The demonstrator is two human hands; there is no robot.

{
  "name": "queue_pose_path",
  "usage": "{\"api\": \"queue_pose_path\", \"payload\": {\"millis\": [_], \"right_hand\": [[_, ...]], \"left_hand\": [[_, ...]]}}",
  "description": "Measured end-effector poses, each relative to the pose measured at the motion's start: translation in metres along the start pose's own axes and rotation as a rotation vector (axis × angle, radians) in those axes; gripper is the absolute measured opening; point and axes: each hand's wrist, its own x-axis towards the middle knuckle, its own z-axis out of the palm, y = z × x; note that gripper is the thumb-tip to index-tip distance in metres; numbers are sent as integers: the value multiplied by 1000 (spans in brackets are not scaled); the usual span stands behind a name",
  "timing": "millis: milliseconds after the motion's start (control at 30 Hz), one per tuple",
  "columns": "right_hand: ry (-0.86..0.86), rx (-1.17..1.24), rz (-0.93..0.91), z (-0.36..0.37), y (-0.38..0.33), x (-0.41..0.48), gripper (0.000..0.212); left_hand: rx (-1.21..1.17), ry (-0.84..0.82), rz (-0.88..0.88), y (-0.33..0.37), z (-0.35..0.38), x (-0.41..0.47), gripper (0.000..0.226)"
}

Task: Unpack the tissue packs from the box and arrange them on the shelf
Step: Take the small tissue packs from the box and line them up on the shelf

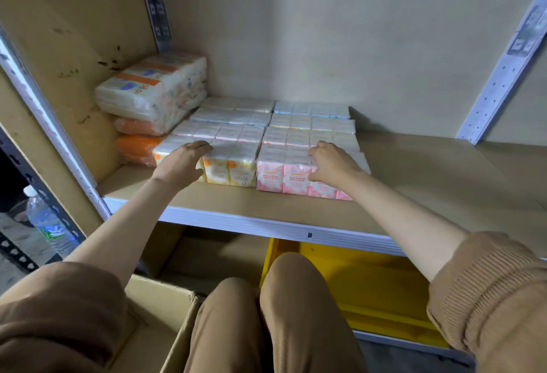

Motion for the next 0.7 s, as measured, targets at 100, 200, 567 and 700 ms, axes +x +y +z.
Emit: {"api": "queue_pose_path", "payload": {"millis": [100,200,567,700], "right_hand": [[4,-21,68,0,6,-10,36],[-3,-53,91,3,15,-18,41],[33,-123,44,13,19,-17,45],[42,-127,31,15,19,-15,46]], "left_hand": [[18,-22,14,8,0,-3,58],[74,-36,32,9,3,-5,61],[170,130,240,-17,21,6,70],[256,146,332,-26,23,8,83]]}}
